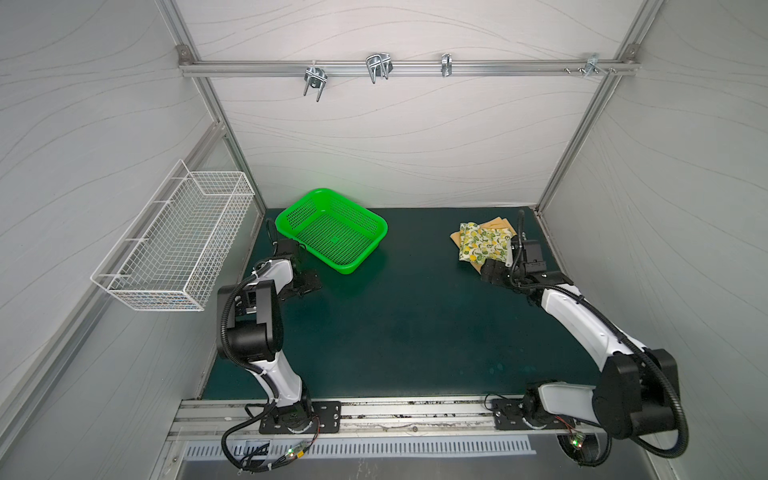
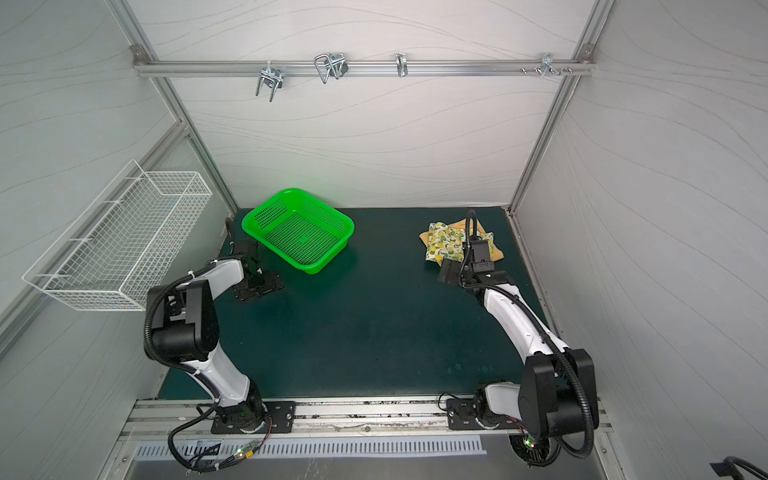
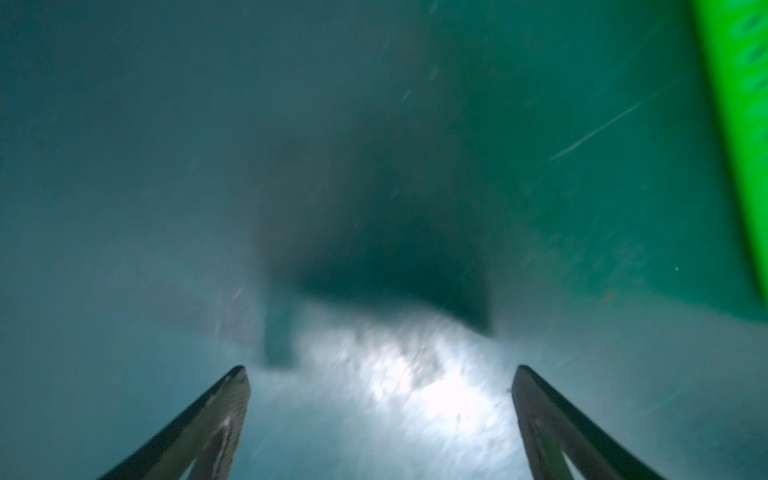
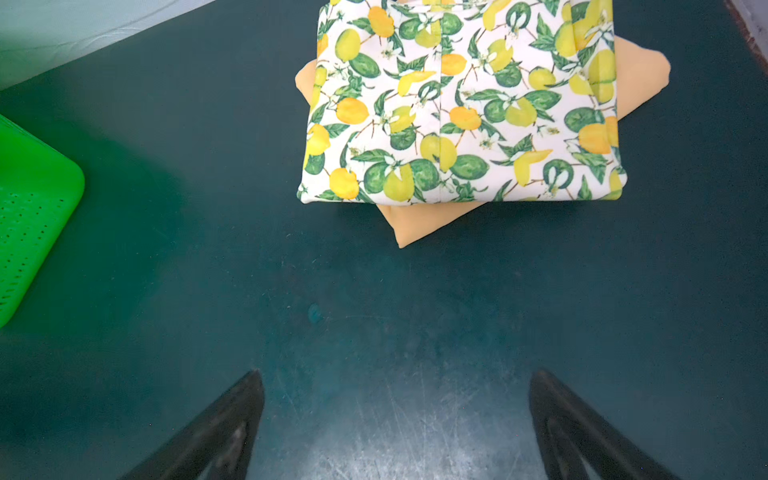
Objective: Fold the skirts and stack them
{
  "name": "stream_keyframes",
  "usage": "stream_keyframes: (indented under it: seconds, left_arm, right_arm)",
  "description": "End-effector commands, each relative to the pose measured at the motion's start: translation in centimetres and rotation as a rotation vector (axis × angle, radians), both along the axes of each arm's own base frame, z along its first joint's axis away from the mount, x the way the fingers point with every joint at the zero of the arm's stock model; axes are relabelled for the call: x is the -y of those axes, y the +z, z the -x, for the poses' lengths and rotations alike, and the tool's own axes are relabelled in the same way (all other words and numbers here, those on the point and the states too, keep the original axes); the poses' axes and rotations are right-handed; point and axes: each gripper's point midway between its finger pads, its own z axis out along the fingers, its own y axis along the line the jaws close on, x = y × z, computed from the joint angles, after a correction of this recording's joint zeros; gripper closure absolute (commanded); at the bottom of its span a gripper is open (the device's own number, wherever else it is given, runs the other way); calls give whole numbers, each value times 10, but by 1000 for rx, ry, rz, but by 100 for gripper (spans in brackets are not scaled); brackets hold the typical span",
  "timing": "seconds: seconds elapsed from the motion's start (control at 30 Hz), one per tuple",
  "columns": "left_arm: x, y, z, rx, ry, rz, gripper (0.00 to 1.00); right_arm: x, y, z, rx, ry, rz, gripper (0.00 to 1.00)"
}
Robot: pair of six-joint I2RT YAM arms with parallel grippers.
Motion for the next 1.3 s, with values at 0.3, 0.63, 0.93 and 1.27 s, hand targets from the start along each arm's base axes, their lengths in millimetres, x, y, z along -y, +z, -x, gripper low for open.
stream_keyframes:
  seconds: [0.3,0.63,0.93,1.27]
  left_arm:
    - [-13,36,-40,424,43,-82,1]
    - [-24,55,-37,658,75,-182,1]
    - [-13,78,-20,813,68,-297,1]
    - [19,66,-24,860,-80,-337,1]
  right_arm:
    - [12,-3,-14,168,42,137,1]
    - [30,-14,-26,174,9,193,1]
    - [46,-24,-32,263,-3,160,1]
    - [39,-46,-38,310,80,199,1]
